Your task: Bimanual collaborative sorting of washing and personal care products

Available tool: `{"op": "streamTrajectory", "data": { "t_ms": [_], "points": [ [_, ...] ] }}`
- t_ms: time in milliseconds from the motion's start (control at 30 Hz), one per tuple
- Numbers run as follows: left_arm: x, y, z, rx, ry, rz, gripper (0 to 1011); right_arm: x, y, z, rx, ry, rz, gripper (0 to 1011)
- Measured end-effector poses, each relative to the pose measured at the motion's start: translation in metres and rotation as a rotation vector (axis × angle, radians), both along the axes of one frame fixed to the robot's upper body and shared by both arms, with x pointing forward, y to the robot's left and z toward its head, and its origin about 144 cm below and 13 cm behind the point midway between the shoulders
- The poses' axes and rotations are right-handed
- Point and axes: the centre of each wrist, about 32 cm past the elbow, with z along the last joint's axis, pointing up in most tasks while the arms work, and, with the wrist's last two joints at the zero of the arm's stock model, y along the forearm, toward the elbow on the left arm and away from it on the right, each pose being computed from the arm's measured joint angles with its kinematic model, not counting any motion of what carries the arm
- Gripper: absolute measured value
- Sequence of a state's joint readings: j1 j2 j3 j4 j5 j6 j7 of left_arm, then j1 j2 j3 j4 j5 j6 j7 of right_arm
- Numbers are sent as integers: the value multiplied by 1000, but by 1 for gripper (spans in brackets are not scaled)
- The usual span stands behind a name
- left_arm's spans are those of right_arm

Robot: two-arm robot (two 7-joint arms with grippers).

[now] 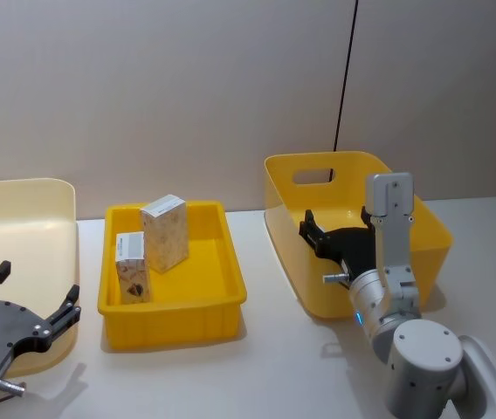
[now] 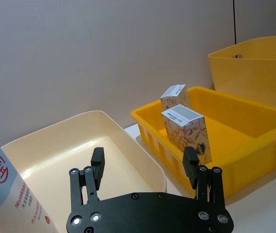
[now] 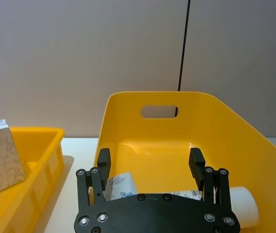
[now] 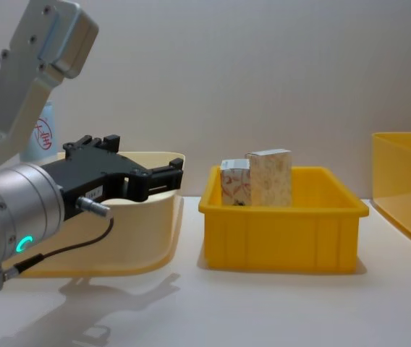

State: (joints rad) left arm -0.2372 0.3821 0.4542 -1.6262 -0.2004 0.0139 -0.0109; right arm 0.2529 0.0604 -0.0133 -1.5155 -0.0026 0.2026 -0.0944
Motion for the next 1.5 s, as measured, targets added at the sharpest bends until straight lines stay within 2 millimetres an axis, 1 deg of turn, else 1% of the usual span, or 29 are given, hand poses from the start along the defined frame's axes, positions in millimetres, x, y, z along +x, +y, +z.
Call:
{"op": "streamTrajectory", "data": {
  "t_ms": [367, 733, 933, 1200, 1500],
  "points": [
    [0, 0, 0, 0, 0, 0, 1003, -1, -1, 0, -6, -84, 28, 1001],
    [0, 0, 0, 0, 0, 0, 1003, -2, -3, 5, -24, -225, 84, 1001],
    [0, 0, 0, 0, 0, 0, 1003, -4, -3, 5, -25, -222, 90, 1001],
    [0, 0, 0, 0, 0, 0, 1003, -16, -4, 0, -23, -204, 143, 1001],
    [0, 0, 0, 0, 0, 0, 1003, -41, -2, -11, -12, -156, 253, 1001]
  ]
}}
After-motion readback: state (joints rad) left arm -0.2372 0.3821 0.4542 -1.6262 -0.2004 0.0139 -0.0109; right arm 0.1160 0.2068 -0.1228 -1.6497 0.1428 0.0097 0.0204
